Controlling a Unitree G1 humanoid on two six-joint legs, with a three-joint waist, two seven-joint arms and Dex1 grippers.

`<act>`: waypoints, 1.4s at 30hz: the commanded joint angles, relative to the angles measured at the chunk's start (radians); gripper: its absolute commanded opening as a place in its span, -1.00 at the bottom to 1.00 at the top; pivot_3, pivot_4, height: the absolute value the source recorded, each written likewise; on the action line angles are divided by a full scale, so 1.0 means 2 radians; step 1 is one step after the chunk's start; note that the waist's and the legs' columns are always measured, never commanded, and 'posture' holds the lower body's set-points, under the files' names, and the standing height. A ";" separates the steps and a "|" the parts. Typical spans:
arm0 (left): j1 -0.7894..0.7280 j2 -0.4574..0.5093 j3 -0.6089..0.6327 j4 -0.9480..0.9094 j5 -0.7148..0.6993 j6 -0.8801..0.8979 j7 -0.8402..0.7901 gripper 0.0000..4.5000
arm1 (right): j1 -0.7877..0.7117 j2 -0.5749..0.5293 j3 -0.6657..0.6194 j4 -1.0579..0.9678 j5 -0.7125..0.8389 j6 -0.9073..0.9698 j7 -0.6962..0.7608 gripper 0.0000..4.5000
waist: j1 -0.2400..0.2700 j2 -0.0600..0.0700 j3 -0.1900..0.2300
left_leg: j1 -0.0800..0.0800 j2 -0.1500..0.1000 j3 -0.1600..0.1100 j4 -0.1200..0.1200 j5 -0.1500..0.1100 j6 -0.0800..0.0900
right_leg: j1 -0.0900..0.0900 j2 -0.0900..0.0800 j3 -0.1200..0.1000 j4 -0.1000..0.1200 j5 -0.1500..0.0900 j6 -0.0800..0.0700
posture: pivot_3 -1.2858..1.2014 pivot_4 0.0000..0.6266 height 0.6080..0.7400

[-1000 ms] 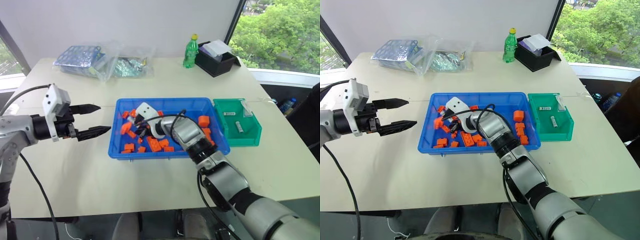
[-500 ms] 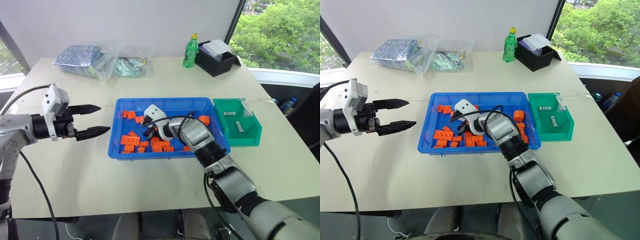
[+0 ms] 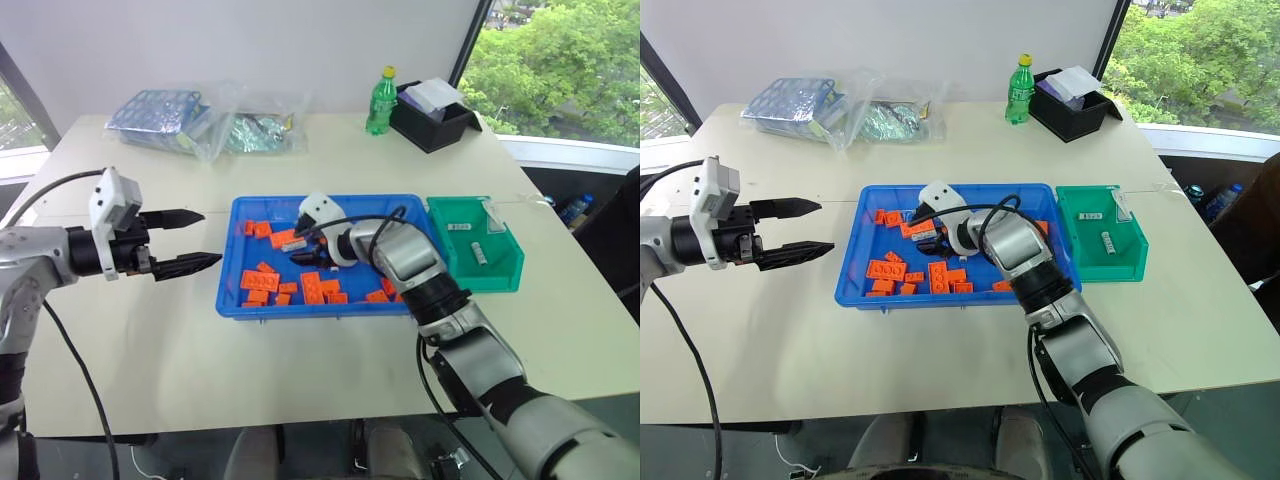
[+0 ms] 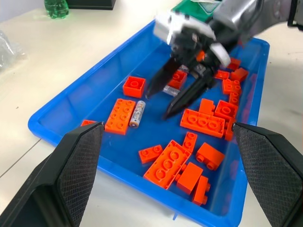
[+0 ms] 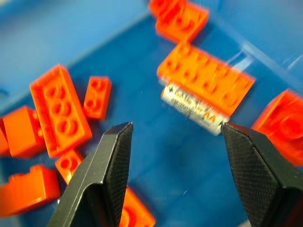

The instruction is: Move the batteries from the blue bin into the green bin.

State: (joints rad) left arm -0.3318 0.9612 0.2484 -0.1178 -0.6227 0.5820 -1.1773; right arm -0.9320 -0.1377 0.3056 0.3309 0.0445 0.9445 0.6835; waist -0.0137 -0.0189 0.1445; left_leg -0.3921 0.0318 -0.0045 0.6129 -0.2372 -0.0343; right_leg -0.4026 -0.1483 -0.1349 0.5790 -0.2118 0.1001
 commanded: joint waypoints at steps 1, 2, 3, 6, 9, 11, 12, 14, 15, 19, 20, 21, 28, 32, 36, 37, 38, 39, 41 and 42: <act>-0.014 0.003 0.004 -0.002 -0.001 -0.007 -0.003 1.00 | -0.022 0.001 -0.008 0.014 0.003 -0.025 -0.002 0.35 | 0.000 0.000 0.000 | 0.000 0.000 0.000 0.000 0.000 0.000 | 0.000 0.000 0.000 0.000 0.000 0.000 | 0.03 -0.52 0.74; -0.015 0.003 0.003 -0.003 -0.001 -0.007 -0.002 1.00 | -0.024 0.003 -0.004 0.026 0.001 -0.036 0.000 0.35 | 0.000 0.000 0.000 | 0.000 0.000 0.000 0.000 0.000 0.000 | 0.000 0.000 0.000 0.000 0.000 0.000 | 0.03 -0.52 0.74; -0.016 0.002 0.003 -0.004 -0.002 -0.006 -0.002 1.00 | -0.024 0.005 0.000 0.042 -0.002 -0.052 0.003 0.35 | 0.000 0.000 0.000 | 0.000 0.000 0.000 0.000 0.000 0.000 | 0.000 0.000 0.000 0.000 0.000 0.000 | 0.03 -0.52 0.74; -0.018 0.001 0.003 -0.006 -0.003 -0.005 -0.001 1.00 | -0.028 0.010 0.006 0.079 -0.007 -0.088 0.006 0.35 | 0.000 0.000 0.000 | 0.000 0.000 0.000 0.000 0.000 0.000 | 0.000 0.000 0.000 0.000 0.000 0.000 | 0.03 -0.52 0.74; -0.015 0.002 0.004 -0.010 -0.004 -0.004 -0.001 1.00 | -0.033 0.014 0.018 0.121 -0.019 -0.132 0.015 0.35 | -0.001 0.000 0.000 | 0.000 0.000 0.000 0.000 0.000 0.000 | 0.000 0.000 0.000 0.000 0.000 0.000 | 0.03 -0.52 0.74; -0.011 0.004 0.007 -0.015 -0.006 -0.001 -0.002 1.00 | -0.035 0.016 0.024 0.148 -0.028 -0.159 0.020 0.35 | -0.001 0.000 0.000 | 0.000 0.000 0.000 0.000 0.000 0.000 | 0.000 0.000 0.000 0.000 0.000 0.000 | 0.03 -0.52 0.74; -0.010 0.005 0.008 -0.018 -0.008 0.000 -0.001 1.00 | -0.036 0.018 0.023 0.165 -0.029 -0.171 0.022 0.35 | -0.002 0.000 0.000 | 0.000 0.000 0.000 0.000 0.000 0.000 | 0.000 0.000 0.000 0.000 0.000 0.000 | 0.03 -0.52 0.74; -0.007 0.005 0.011 -0.023 -0.009 0.003 0.000 1.00 | -0.041 0.023 0.020 0.198 -0.033 -0.196 0.024 0.35 | -0.002 0.000 0.000 | 0.000 0.000 0.000 0.000 0.000 0.000 | 0.000 0.000 0.000 0.000 0.000 0.000 | 0.03 -0.52 0.74; -0.005 0.005 0.012 -0.025 -0.010 0.004 0.001 1.00 | -0.045 0.024 0.021 0.212 -0.037 -0.208 0.023 0.35 | -0.002 0.000 0.000 | 0.000 0.000 0.000 0.000 0.000 0.000 | 0.000 0.000 0.000 0.000 0.000 0.000 | 0.03 -0.52 0.74; 0.002 0.005 0.020 -0.037 -0.015 0.011 0.006 1.00 | -0.063 0.023 0.015 0.254 -0.051 -0.229 0.017 0.35 | -0.001 0.000 0.000 | 0.000 0.000 0.000 0.000 0.000 0.000 | 0.000 0.000 0.000 0.000 0.000 0.000 | 0.03 -0.52 0.74; 0.004 0.005 0.022 -0.040 -0.017 0.014 0.008 1.00 | -0.066 0.023 0.010 0.257 -0.048 -0.236 0.020 0.35 | -0.001 0.000 0.000 | 0.000 0.000 0.000 0.000 0.000 0.000 | 0.000 0.000 0.000 0.000 0.000 0.000 | 0.03 -0.52 0.74; 0.006 0.006 0.023 -0.042 -0.018 0.016 0.009 1.00 | -0.068 0.023 0.007 0.260 -0.046 -0.243 0.024 0.35 | 0.000 0.000 0.000 | 0.000 0.000 0.000 0.000 0.000 0.000 | 0.000 0.000 0.000 0.000 0.000 0.000 | 0.03 -0.52 0.74; 0.004 0.005 0.023 -0.049 -0.024 0.022 0.018 1.00 | -0.067 0.034 0.007 0.284 -0.054 -0.265 0.038 0.35 | -0.002 0.000 0.000 | 0.000 0.000 0.000 0.000 0.000 0.000 | 0.000 0.000 0.000 0.000 0.000 0.000 | 0.03 -0.52 0.74; 0.003 0.007 0.020 -0.049 -0.025 0.023 0.017 1.00 | -0.064 0.043 0.006 0.289 -0.058 -0.274 0.038 0.35 | -0.003 0.000 0.000 | 0.000 0.000 0.000 0.000 0.000 0.000 | 0.000 0.000 0.000 0.000 0.000 0.000 | 0.03 -0.52 0.74; 0.001 0.010 0.016 -0.048 -0.025 0.023 0.012 1.00 | -0.057 0.049 -0.001 0.284 -0.055 -0.269 0.040 -0.24 | -0.002 0.000 0.000 | 0.000 0.000 0.000 0.000 0.000 0.000 | 0.000 0.000 0.000 0.000 0.000 0.000 | 0.03 -0.52 0.74; 0.001 0.010 0.016 -0.047 -0.024 0.023 0.011 1.00 | -0.055 0.049 -0.001 0.281 -0.055 -0.264 0.041 -0.45 | -0.002 0.000 0.000 | 0.000 0.000 0.000 0.000 0.000 0.000 | 0.000 0.000 0.000 0.000 0.000 0.000 | 0.03 -0.52 0.74; 0.000 0.010 0.015 -0.046 -0.024 0.022 0.011 1.00 | -0.051 0.047 -0.001 0.274 -0.055 -0.261 0.043 -0.66 | -0.002 0.000 0.000 | 0.000 0.000 0.000 0.000 0.000 0.000 | 0.000 0.000 0.000 0.000 0.000 0.000 | 0.03 -0.52 0.74; -0.001 0.010 0.014 -0.046 -0.023 0.022 0.011 1.00 | -0.048 0.045 0.000 0.266 -0.055 -0.257 0.046 -0.84 | -0.001 0.000 0.000 | 0.000 0.000 0.000 0.000 0.000 0.000 | 0.000 0.000 0.000 0.000 0.000 0.000 | 0.03 -0.52 0.74; -0.004 0.008 0.010 -0.043 -0.022 0.021 0.010 1.00 | -0.039 0.039 0.001 0.244 -0.055 -0.245 0.051 -0.98 | -0.001 0.000 0.000 | 0.000 0.000 0.000 0.000 0.000 0.000 | 0.000 0.000 0.000 0.000 0.000 0.000 | 0.03 -0.52 0.74; -0.006 0.007 0.008 -0.042 -0.022 0.021 0.010 1.00 | -0.033 0.035 0.001 0.228 -0.055 -0.234 0.053 -0.98 | -0.001 0.000 0.000 | 0.000 0.000 0.000 0.000 0.000 0.000 | 0.000 0.000 0.000 0.000 0.000 0.000 | 0.03 -0.52 0.74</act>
State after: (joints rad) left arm -0.3207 0.9637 0.2554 -0.1930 -0.6593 0.6291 -1.1534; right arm -1.0152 -0.0540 0.3088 0.8398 -0.0642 0.4429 0.7771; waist -0.0149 -0.0189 0.1446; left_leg -0.3916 0.0319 -0.0046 0.6130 -0.2372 -0.0343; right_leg -0.4017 -0.1481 -0.1348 0.5791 -0.2117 0.1001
